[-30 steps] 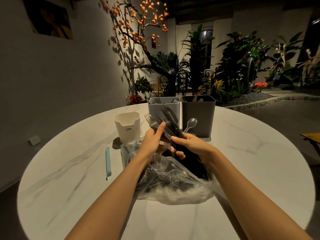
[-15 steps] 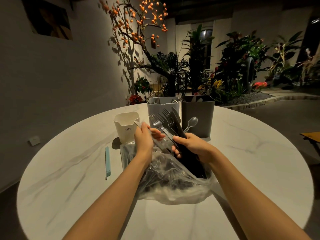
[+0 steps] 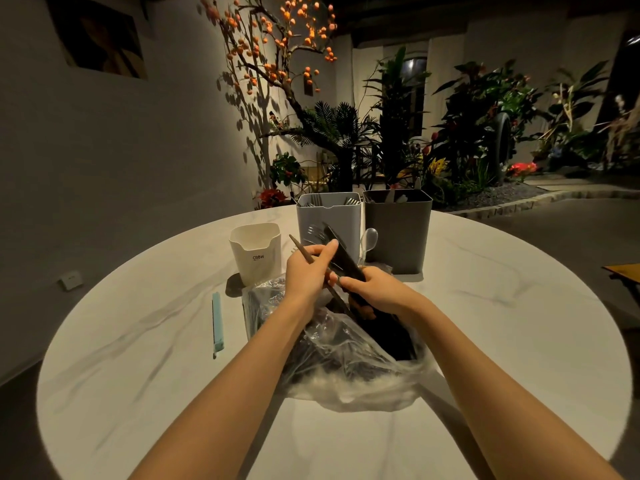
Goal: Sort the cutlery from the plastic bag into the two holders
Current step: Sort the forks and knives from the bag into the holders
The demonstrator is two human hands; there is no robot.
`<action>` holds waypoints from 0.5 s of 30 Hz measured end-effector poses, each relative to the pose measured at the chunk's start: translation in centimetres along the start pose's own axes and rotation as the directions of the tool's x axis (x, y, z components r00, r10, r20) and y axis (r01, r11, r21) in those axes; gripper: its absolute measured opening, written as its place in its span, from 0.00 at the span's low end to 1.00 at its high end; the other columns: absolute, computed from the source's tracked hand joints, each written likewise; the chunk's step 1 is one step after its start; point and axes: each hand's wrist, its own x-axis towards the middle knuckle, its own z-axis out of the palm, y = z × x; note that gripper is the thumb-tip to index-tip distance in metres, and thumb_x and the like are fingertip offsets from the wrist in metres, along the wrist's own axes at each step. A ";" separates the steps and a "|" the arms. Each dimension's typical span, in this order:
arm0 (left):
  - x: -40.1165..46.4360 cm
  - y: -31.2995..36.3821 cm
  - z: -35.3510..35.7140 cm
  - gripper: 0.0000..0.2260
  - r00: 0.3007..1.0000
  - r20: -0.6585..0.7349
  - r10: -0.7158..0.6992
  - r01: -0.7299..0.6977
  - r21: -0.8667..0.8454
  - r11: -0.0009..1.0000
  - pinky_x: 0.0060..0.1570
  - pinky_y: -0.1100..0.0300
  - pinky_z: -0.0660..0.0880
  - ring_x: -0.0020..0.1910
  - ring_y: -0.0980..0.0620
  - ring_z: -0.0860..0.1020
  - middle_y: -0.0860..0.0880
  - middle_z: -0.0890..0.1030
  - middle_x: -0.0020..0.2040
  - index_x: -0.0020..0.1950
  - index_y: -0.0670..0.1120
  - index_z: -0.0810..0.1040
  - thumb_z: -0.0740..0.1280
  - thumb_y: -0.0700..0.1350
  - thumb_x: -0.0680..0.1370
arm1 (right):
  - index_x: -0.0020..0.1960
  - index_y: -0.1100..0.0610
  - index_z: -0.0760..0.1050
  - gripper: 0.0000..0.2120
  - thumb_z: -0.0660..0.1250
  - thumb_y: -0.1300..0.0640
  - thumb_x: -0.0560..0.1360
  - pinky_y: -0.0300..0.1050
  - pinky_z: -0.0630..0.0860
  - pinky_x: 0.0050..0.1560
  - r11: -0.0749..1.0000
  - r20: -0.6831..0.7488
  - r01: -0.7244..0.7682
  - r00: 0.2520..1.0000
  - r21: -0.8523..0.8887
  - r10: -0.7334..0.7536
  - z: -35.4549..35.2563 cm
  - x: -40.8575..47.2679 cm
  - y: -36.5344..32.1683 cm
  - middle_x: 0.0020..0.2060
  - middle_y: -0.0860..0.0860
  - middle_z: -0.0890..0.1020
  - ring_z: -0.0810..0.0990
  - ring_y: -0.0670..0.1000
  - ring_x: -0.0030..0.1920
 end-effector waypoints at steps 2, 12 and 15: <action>-0.1 -0.1 0.3 0.13 0.999 -0.022 -0.039 0.038 -0.040 0.998 0.28 0.65 0.74 0.26 0.57 0.75 0.47 0.78 0.33 0.53 0.38 0.79 0.70 0.48 0.76 | 0.46 0.58 0.71 0.13 0.59 0.49 0.81 0.37 0.69 0.25 0.997 0.004 -0.005 1.000 -0.072 0.005 0.4 -0.1 -0.1 0.27 0.50 0.73 0.69 0.46 0.23; -0.2 -0.1 0.6 0.10 0.996 -0.034 -0.085 0.083 -0.061 0.995 0.25 0.66 0.72 0.21 0.59 0.71 0.51 0.71 0.25 0.38 0.43 0.72 0.64 0.43 0.79 | 0.46 0.56 0.70 0.07 0.62 0.53 0.80 0.34 0.68 0.24 1.000 0.056 -0.016 0.998 -0.022 0.018 0.1 0.2 0.3 0.28 0.50 0.72 0.69 0.44 0.22; -0.4 0.1 0.7 0.10 0.999 0.010 -0.033 0.033 -0.072 0.997 0.25 0.66 0.71 0.22 0.57 0.70 0.49 0.68 0.28 0.39 0.43 0.70 0.61 0.41 0.81 | 0.42 0.57 0.69 0.10 0.62 0.54 0.80 0.35 0.66 0.25 0.990 0.157 -0.047 0.987 0.130 0.027 -0.6 0.1 0.4 0.28 0.50 0.70 0.67 0.45 0.24</action>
